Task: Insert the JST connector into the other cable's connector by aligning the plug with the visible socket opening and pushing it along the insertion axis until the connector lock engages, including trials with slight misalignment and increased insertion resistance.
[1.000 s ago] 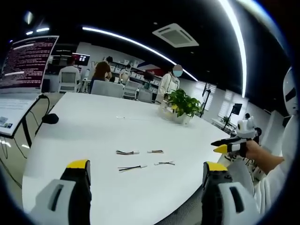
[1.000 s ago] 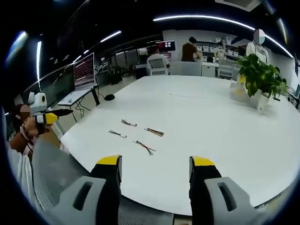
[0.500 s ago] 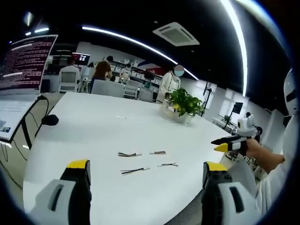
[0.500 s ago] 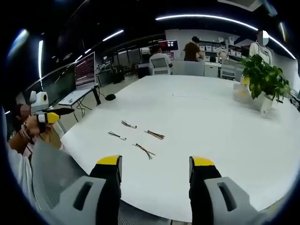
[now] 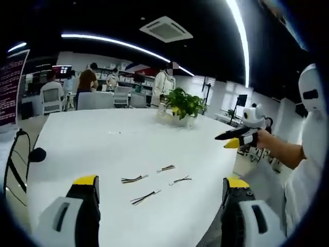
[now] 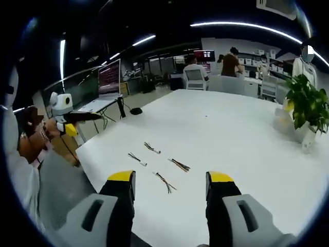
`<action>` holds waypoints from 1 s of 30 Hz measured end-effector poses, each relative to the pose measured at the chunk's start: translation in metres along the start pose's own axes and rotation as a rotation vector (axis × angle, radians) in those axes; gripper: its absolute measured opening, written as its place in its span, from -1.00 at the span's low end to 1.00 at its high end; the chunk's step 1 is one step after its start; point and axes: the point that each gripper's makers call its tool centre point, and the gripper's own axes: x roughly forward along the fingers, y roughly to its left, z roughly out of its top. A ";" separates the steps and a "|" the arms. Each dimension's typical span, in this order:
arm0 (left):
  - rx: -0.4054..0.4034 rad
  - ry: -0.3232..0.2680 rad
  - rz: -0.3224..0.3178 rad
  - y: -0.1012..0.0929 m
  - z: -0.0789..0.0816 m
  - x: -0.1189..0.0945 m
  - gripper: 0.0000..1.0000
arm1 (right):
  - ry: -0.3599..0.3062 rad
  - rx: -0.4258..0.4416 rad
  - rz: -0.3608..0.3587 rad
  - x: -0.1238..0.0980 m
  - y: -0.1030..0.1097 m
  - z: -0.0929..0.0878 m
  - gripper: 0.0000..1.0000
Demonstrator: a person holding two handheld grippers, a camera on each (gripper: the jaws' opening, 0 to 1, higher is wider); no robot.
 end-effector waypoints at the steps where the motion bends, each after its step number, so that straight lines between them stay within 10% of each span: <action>1: 0.001 0.003 -0.012 0.002 0.002 0.003 0.98 | -0.005 -0.031 0.021 0.003 0.001 0.005 0.06; 17: 0.088 0.054 -0.139 0.019 0.007 0.047 0.98 | -0.055 -0.154 0.194 0.046 -0.004 0.039 -0.03; 26: 0.100 -0.027 -0.211 0.028 0.025 0.060 0.98 | -0.019 -0.222 0.251 0.069 -0.008 0.027 -0.05; 30: 0.027 -0.128 -0.393 0.009 0.047 0.059 0.98 | -0.032 -0.245 0.294 0.069 -0.013 0.034 -0.05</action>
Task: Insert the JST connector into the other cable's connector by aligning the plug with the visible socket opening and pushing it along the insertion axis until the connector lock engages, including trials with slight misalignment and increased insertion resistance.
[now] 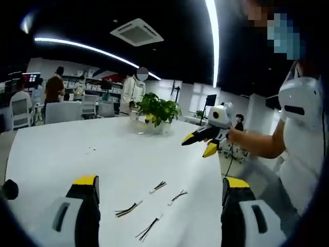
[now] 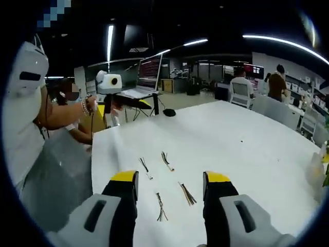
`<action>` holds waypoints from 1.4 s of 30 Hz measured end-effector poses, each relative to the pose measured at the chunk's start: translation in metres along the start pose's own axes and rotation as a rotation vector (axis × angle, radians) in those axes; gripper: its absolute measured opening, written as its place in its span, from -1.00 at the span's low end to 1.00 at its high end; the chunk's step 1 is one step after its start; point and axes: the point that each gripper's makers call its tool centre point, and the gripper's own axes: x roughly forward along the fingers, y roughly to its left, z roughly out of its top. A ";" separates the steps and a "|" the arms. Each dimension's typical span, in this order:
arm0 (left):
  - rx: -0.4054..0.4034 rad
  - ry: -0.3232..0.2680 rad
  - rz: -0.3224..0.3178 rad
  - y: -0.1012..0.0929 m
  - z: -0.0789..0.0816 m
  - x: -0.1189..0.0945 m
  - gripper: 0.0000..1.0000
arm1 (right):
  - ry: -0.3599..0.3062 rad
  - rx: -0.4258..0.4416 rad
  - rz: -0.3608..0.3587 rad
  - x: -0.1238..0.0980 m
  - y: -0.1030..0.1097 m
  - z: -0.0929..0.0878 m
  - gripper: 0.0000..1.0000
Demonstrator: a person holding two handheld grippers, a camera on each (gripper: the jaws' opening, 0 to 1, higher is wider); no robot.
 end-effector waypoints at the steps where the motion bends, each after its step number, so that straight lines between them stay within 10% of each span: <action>1: 0.006 -0.031 -0.012 0.000 0.007 0.001 0.98 | -0.033 0.004 -0.006 -0.001 -0.004 0.007 -0.06; 9: 0.075 -0.071 -0.025 0.016 0.035 0.006 0.97 | -0.221 -0.051 -0.009 -0.009 -0.026 0.059 -0.18; 21: 0.082 -0.082 -0.034 0.046 0.039 0.024 0.82 | -0.228 -0.043 0.065 0.033 -0.033 0.058 -0.23; 42: 0.190 0.279 0.030 0.064 -0.108 0.089 0.07 | 0.004 0.001 0.085 0.095 -0.033 -0.035 -0.64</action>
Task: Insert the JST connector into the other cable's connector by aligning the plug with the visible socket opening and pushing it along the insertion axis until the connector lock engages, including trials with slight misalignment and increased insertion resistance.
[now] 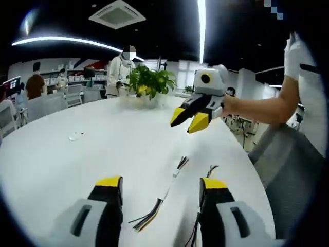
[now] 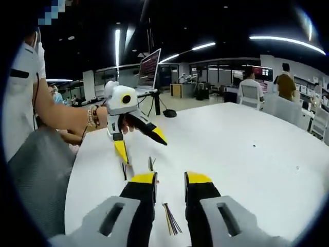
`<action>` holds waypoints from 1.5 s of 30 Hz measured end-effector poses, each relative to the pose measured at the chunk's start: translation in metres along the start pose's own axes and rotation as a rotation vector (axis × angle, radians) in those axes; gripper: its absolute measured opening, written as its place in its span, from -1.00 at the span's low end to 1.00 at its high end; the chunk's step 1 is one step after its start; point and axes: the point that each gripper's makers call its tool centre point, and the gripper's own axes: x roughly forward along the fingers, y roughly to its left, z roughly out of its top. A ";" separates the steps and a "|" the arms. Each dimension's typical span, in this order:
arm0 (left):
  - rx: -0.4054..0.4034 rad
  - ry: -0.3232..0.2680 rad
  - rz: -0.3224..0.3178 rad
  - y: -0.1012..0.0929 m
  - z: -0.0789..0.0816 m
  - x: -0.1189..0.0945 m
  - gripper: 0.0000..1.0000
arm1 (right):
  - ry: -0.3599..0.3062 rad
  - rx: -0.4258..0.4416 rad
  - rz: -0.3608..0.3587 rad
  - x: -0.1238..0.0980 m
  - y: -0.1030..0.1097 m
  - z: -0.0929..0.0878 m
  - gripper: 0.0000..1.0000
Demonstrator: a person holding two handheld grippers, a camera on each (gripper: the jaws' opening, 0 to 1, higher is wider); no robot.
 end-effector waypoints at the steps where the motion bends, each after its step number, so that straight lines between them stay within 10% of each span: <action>1: -0.007 -0.009 0.005 0.001 -0.002 0.001 0.04 | 0.009 0.007 0.004 0.001 0.001 -0.004 -0.62; 19: -0.017 -0.015 -0.008 0.003 -0.029 0.009 -0.56 | 0.152 0.000 0.005 0.029 0.015 -0.057 -0.72; 45: 0.019 0.028 -0.014 0.002 -0.046 0.016 -0.96 | 0.208 -0.017 -0.002 0.035 0.011 -0.075 -0.87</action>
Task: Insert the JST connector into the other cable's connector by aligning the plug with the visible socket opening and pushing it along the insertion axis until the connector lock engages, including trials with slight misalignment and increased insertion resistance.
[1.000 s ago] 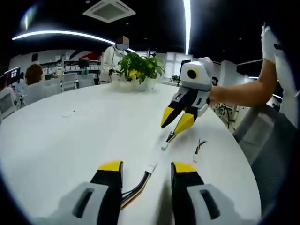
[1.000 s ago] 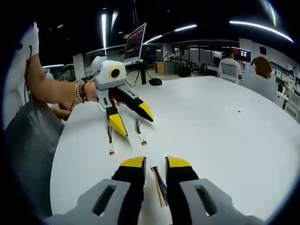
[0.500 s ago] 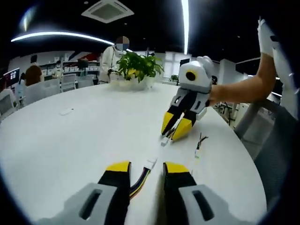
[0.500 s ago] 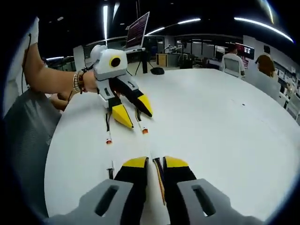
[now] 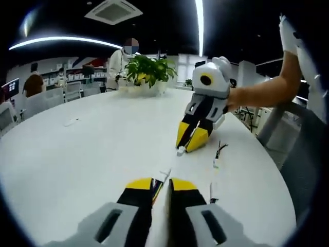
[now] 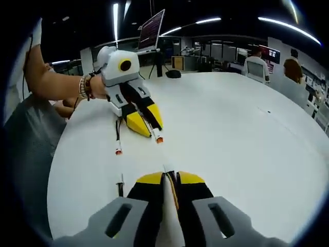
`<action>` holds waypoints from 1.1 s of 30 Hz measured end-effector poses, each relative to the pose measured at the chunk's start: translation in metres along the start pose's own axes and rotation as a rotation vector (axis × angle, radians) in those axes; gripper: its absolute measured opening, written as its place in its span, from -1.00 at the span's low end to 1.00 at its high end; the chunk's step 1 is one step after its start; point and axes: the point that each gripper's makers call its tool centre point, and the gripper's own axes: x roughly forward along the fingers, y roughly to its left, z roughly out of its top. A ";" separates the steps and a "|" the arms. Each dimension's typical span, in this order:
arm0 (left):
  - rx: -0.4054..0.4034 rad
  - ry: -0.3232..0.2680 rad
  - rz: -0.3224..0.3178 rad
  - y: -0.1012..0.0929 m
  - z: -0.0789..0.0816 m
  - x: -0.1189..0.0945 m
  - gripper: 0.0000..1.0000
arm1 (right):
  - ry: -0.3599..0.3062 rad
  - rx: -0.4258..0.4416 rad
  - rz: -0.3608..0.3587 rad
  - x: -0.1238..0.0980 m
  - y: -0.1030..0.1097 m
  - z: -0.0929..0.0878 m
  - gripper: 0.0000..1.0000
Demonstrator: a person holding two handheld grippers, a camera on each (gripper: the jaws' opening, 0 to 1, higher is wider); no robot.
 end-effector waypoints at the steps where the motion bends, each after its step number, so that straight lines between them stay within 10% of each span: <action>1: 0.009 0.001 -0.011 -0.003 0.000 0.000 -0.98 | 0.001 0.000 -0.001 0.000 0.000 0.000 -0.88; 33: 0.110 0.073 -0.197 -0.033 0.011 -0.016 -0.99 | 0.011 -0.160 0.167 -0.004 0.049 0.026 -0.98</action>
